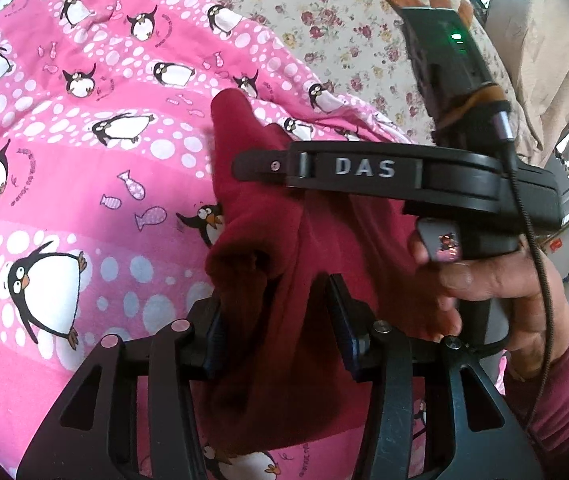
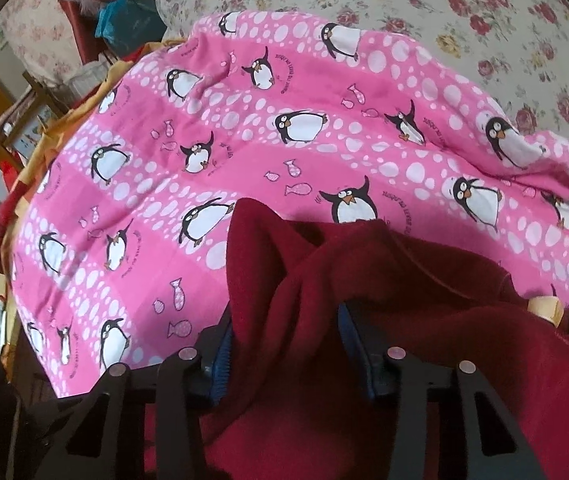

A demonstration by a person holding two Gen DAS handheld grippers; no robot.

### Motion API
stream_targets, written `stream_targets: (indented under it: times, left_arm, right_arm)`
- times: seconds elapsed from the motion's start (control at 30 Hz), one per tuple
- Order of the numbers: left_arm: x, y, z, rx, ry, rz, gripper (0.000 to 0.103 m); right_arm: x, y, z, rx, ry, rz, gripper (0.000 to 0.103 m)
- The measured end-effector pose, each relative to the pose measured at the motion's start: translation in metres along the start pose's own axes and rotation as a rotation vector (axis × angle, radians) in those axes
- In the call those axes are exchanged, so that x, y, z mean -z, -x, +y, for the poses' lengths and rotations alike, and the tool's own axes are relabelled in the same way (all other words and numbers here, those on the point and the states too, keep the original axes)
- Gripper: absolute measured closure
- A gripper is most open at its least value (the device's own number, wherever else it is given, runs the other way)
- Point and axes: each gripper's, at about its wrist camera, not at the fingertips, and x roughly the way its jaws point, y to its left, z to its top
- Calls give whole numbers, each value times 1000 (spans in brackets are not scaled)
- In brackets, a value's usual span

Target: Fold small clothes

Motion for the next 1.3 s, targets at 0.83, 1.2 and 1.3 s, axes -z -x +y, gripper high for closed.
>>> stream_targets:
  times: [0.83,1.2,1.3]
  left_arm:
    - [0,-6,-7,11,-16,21,58]
    - [0,23,-73,43,-105,-18,87]
    - [-2,27,-106,54,-172,-6,88]
  right_arm:
    - [0,1,1,11,35,0,63]
    - [29,94,-28,-162,-65,-169,80]
    - [38,128,-40,-183,-74,-214,80]
